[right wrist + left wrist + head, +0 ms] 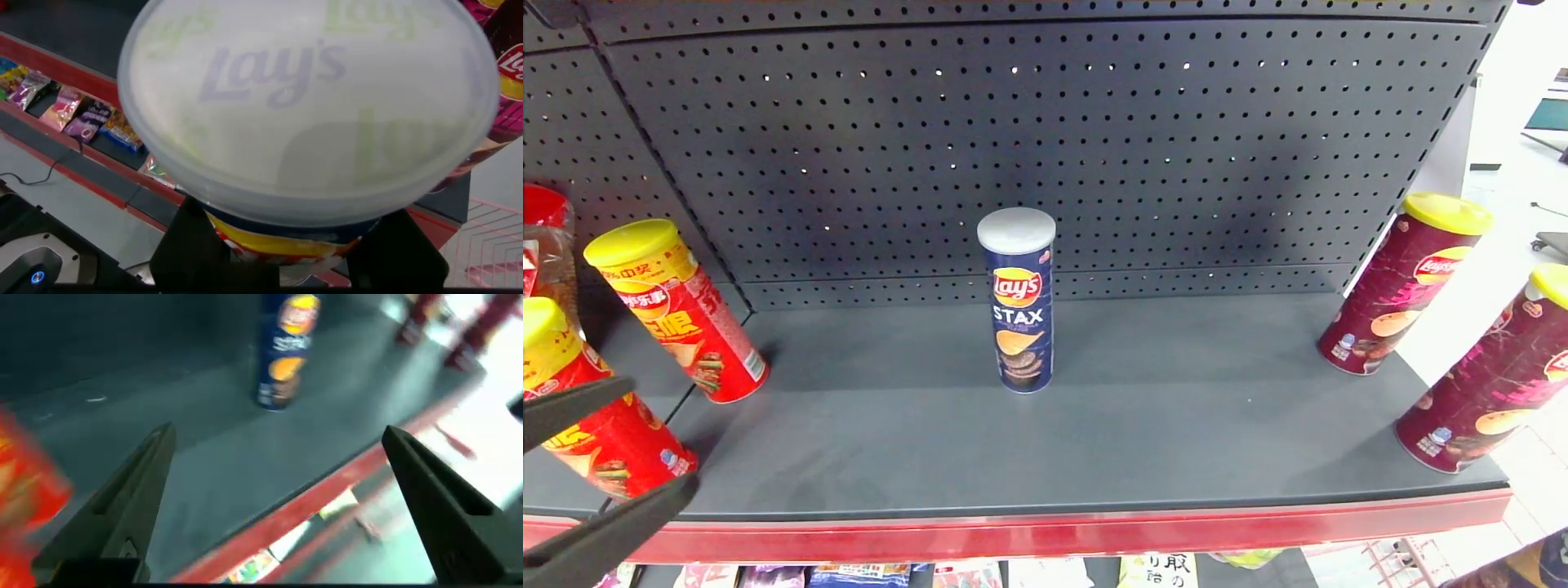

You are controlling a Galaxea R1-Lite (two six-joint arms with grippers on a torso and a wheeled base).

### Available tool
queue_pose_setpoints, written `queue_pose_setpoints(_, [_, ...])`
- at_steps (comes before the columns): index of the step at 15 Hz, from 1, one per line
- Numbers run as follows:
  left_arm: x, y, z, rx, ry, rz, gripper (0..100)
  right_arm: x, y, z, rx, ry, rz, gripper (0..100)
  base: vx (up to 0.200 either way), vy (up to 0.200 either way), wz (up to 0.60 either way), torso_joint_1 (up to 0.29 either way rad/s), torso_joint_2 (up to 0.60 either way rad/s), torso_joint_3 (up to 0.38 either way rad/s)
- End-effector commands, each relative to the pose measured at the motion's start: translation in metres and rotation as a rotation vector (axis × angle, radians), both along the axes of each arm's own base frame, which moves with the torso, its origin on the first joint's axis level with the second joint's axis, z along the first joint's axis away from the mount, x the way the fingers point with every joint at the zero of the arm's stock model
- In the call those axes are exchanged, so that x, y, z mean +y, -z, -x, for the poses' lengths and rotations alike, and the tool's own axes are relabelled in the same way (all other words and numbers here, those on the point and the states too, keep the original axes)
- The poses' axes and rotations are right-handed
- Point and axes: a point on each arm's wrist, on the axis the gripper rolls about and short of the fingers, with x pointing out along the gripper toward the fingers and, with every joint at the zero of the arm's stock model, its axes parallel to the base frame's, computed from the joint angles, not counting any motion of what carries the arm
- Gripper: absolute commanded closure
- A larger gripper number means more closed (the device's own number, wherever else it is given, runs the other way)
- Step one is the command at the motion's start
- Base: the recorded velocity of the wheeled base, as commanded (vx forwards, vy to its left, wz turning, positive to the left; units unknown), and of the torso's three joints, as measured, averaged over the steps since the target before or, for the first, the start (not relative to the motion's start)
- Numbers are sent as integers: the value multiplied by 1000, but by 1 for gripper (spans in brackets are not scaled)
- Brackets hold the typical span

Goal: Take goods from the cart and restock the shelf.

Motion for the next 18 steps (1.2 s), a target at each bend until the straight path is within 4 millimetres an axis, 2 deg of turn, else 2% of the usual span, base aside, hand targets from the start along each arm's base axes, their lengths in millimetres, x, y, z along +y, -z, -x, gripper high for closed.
queue_pose_setpoints(1, [-30, 6, -96, 140, 221, -88, 0, 0, -2, 0, -1, 0, -2, 100, 0, 0, 0, 0, 0, 0])
queue_pose_setpoints(4, [-47, 16, -151, 87, 307, -192, 0, 0, -3, 0, -10, 0, -5, 100, 0, 0, 0, 0, 0, 0])
queue_pose_setpoints(5, [-54, 17, -163, 76, 332, -193, 0, 0, -3, 1, -11, 1, -6, 100, 0, 0, 0, 0, 0, 0])
queue_pose_setpoints(11, [-94, 18, -210, 62, 422, -194, 0, -1, -6, 2, -21, 3, -14, 100, 0, 0, 0, 0, 0, 0])
queue_pose_setpoints(18, [-109, 18, -248, 34, 416, -197, 0, -1, -5, 1, -16, 3, -14, 100, 0, 0, 0, 0, 0, 0])
